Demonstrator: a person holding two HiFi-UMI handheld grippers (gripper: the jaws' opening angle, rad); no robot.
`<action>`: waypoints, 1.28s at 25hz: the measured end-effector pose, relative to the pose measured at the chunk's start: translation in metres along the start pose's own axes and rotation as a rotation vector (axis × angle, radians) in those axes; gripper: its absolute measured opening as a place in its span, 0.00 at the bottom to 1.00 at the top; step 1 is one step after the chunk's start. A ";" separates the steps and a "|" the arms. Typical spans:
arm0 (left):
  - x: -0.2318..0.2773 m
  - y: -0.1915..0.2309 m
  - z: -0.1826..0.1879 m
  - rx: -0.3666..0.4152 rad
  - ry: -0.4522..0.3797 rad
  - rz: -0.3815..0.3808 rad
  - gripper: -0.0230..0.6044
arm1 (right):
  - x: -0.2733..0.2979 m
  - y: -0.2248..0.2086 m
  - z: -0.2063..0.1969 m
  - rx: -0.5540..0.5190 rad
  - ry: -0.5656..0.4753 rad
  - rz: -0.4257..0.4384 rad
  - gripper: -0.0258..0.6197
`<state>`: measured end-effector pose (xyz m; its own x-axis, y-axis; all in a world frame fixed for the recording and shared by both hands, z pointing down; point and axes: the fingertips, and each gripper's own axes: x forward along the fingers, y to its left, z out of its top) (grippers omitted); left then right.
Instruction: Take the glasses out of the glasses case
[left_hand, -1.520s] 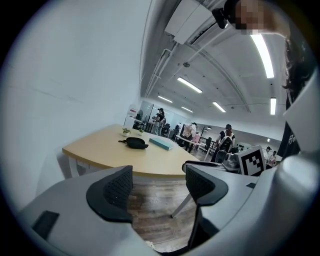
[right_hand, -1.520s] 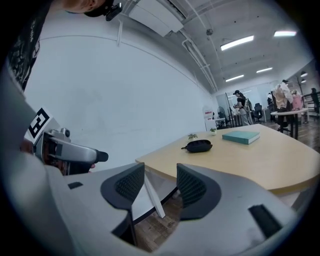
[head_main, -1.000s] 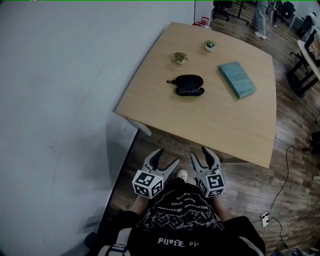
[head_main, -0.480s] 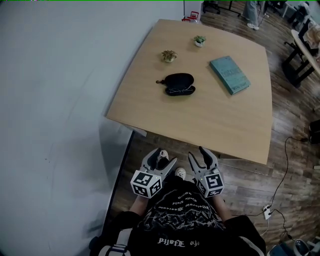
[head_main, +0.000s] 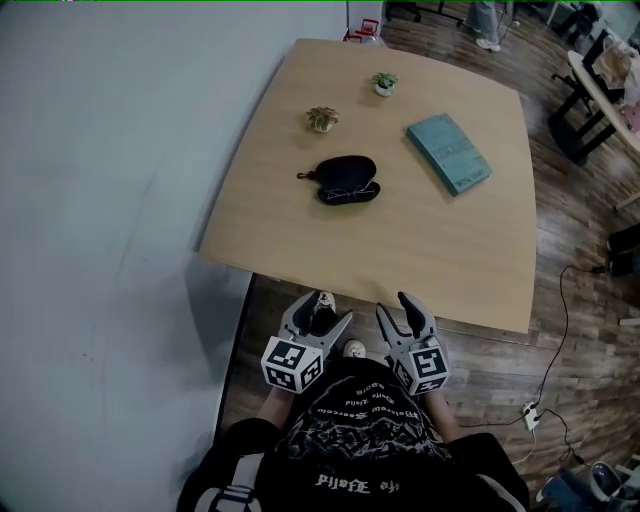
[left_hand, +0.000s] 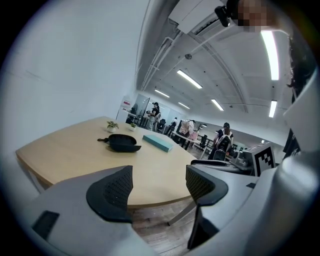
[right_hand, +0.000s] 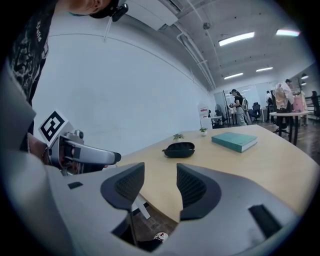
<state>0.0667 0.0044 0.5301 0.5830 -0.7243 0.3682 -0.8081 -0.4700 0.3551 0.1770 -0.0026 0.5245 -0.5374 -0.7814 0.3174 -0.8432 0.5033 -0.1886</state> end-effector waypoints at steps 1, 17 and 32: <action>0.004 0.003 0.004 0.009 0.001 -0.006 0.58 | 0.005 -0.001 0.003 -0.001 0.000 -0.005 0.37; 0.078 0.103 0.069 0.055 0.009 -0.067 0.58 | 0.121 -0.023 0.040 -0.027 0.048 -0.034 0.37; 0.110 0.147 0.104 0.108 0.025 -0.134 0.58 | 0.171 -0.028 0.070 -0.062 0.037 -0.110 0.37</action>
<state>0.0033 -0.1969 0.5334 0.6867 -0.6394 0.3458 -0.7268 -0.6137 0.3085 0.1080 -0.1760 0.5189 -0.4399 -0.8194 0.3677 -0.8941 0.4381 -0.0933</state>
